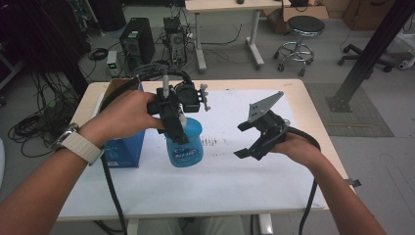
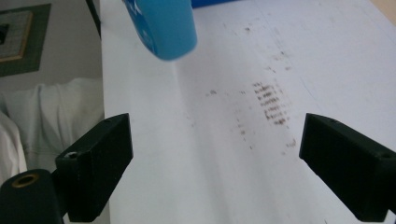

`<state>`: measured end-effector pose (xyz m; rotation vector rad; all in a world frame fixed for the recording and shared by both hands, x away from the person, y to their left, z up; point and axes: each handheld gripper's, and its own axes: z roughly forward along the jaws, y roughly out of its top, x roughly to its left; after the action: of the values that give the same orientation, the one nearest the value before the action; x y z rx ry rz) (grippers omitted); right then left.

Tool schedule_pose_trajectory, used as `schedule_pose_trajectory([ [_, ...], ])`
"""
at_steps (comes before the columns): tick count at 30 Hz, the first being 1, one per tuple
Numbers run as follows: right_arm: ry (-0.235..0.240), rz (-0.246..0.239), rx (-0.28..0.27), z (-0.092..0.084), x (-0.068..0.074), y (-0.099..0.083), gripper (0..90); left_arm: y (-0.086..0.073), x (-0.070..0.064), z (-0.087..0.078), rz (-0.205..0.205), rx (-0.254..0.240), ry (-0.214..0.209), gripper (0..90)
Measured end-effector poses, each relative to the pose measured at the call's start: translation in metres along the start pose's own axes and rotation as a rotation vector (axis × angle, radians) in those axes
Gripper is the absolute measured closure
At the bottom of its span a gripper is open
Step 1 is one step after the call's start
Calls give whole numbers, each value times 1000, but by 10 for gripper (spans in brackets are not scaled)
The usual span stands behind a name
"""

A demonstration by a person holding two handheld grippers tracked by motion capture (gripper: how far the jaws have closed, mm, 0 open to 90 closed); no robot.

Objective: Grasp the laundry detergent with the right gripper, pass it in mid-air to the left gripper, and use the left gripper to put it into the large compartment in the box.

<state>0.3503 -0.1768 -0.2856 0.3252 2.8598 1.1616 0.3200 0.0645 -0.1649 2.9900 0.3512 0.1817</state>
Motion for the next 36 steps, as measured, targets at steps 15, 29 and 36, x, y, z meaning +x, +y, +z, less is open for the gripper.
schedule_pose_trajectory([
  [15, -146, 86, 151, -37, -7, -25, 54, 3, 23, -15, -291, 19, 29, 378],
  [29, -171, 74, 151, -54, -15, -34, 66, -4, 53, -47, -663, -57, 75, 378],
  [36, -170, 74, 156, -57, -17, -31, 72, -21, 69, -66, -807, -107, 64, 378],
])
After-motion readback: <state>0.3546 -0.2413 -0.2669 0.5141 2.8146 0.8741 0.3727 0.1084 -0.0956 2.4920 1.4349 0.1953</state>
